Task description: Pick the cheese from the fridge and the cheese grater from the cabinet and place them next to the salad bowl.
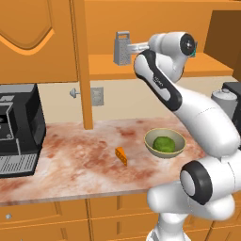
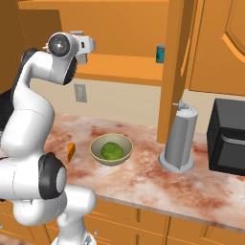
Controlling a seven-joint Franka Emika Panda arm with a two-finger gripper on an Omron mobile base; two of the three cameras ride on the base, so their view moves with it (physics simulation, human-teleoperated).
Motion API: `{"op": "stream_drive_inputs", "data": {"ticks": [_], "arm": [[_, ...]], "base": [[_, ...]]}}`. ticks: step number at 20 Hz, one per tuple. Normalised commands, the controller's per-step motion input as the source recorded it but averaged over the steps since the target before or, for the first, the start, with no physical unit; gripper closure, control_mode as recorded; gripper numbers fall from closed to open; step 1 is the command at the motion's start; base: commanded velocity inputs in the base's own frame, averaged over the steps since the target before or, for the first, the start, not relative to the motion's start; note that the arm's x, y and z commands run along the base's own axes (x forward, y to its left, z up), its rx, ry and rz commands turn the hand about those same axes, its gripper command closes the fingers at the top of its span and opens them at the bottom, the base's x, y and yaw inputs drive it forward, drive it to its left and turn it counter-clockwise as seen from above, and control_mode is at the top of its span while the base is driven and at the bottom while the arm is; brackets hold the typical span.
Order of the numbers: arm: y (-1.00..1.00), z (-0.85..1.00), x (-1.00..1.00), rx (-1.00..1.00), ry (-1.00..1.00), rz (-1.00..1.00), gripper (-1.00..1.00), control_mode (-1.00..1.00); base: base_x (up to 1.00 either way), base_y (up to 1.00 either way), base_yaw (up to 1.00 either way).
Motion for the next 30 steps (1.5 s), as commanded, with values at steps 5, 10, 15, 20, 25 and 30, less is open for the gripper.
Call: {"op": "stream_drive_inputs", "data": {"ticks": [5, 10, 15, 20, 25, 30], "arm": [[0.00, 0.00, 0.45, -0.04, 0.00, 0.00, -1.00, -1.00], [0.00, 0.00, 0.38, -0.02, 0.00, 0.00, -1.00, -1.00], [0.01, 0.00, 0.05, 0.00, 0.00, 0.00, -1.00, -1.00], [0.09, 0.00, 0.14, 0.00, 0.00, 0.00, -1.00, -1.00], [0.19, -0.02, 0.29, 0.00, 0.00, 0.00, -1.00, -1.00], [0.12, -0.03, 0.26, 0.00, 0.00, 0.00, -1.00, -1.00]], "base": [[0.00, 0.00, 0.00], [0.00, 0.00, 0.00], [0.00, 0.00, 0.00], [0.00, 0.00, 0.00], [0.00, 0.00, 0.00], [0.00, 0.00, 0.00]]}}
